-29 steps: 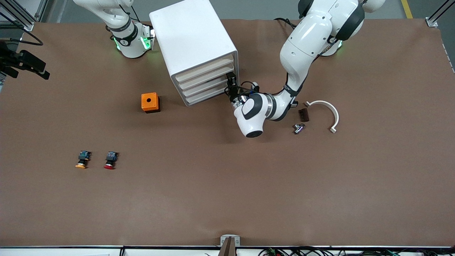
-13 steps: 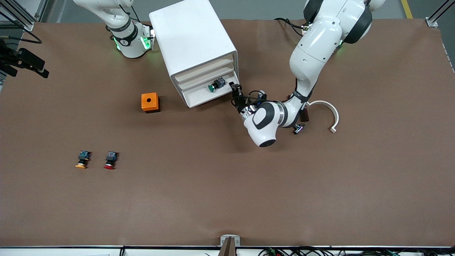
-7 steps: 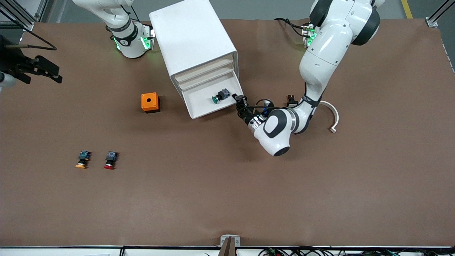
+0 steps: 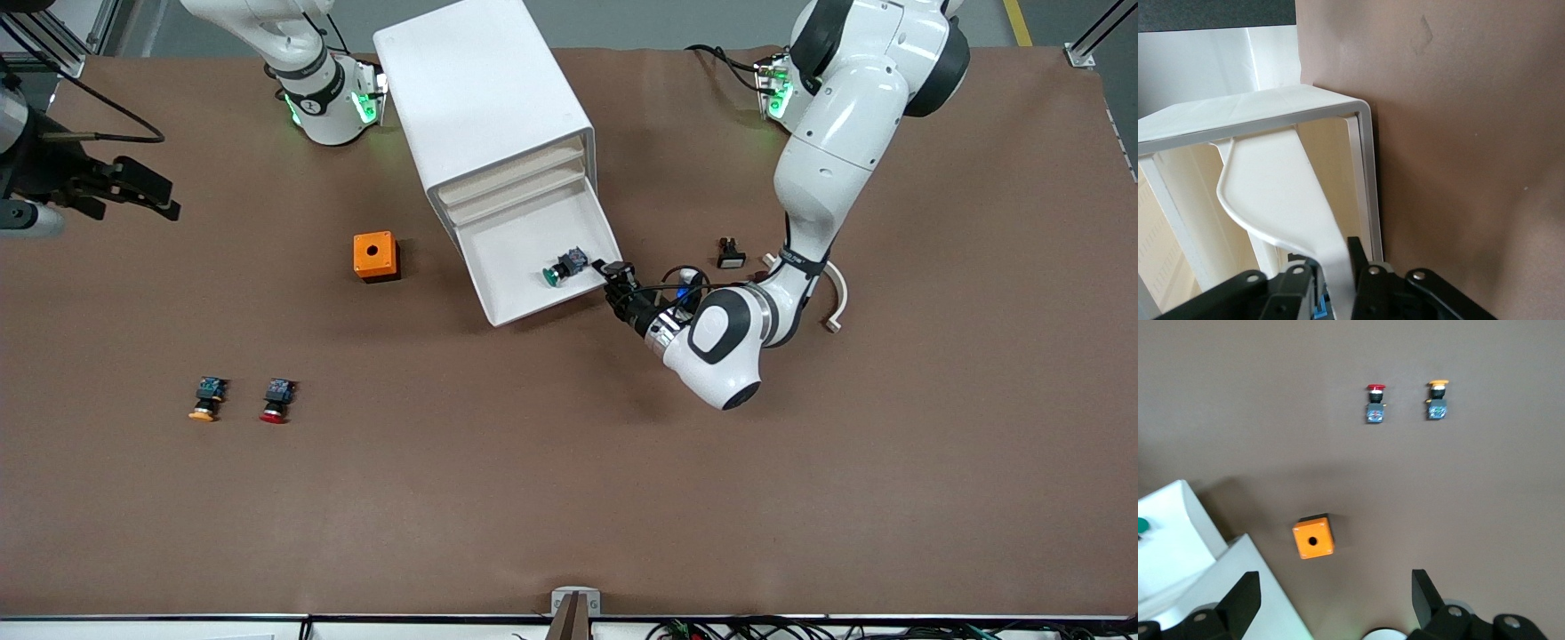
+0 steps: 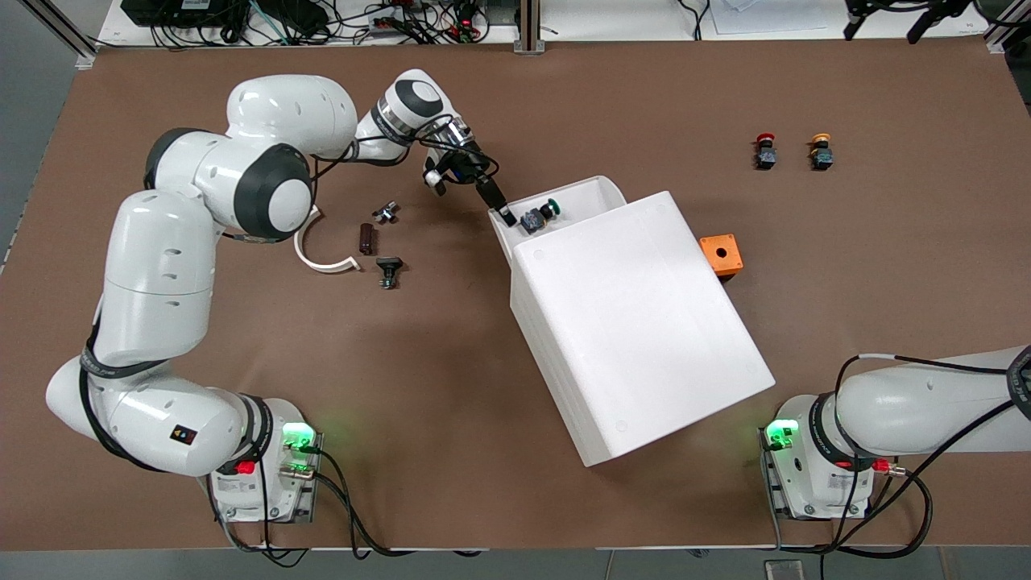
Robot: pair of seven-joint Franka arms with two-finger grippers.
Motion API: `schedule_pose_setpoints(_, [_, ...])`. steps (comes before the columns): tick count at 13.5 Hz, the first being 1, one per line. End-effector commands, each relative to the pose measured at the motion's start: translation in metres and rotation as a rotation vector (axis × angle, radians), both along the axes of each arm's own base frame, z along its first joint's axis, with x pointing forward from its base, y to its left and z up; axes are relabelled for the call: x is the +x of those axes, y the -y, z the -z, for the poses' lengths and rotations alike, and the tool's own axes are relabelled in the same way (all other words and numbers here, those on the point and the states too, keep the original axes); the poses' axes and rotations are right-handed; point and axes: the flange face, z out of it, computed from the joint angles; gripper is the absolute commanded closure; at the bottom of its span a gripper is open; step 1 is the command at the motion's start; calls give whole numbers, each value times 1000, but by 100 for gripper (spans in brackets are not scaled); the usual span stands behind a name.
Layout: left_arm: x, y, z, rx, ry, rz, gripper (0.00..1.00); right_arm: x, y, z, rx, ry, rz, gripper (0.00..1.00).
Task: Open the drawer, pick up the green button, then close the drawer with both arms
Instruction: 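Pull the drawer open with the left gripper while the right gripper approaches, then release the drawer with the left gripper while the right gripper reaches in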
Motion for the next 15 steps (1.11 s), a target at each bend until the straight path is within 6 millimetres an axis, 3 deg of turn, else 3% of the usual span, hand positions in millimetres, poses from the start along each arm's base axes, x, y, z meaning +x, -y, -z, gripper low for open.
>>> schedule_pose_setpoints(1, [5, 2, -8, -10, 22, -4, 0, -3, -33, -4, 18, -12, 112, 0])
schedule_pose_setpoints(4, [24, -20, -12, 59, 101, 26, 0, -6, -95, 3, 2, -15, 260, 0])
schedule_pose_setpoints(6, [37, -32, -19, 71, 173, 59, 0, -8, -147, 14, -7, -17, 362, 0])
schedule_pose_setpoints(8, [47, -40, -34, 29, 262, 104, 0, -16, -202, 28, -16, -15, 446, 0])
schedule_pose_setpoints(10, [63, -65, -40, -22, 361, 136, 0, -24, -248, 51, -23, -18, 518, 0])
schedule_pose_setpoints(13, [83, -80, -91, -202, 603, 264, 0, -31, -305, 87, -39, -21, 602, 0])
schedule_pose_setpoints(15, [89, -86, -100, -309, 737, 364, 0, -37, -339, 114, -51, -21, 657, 0])
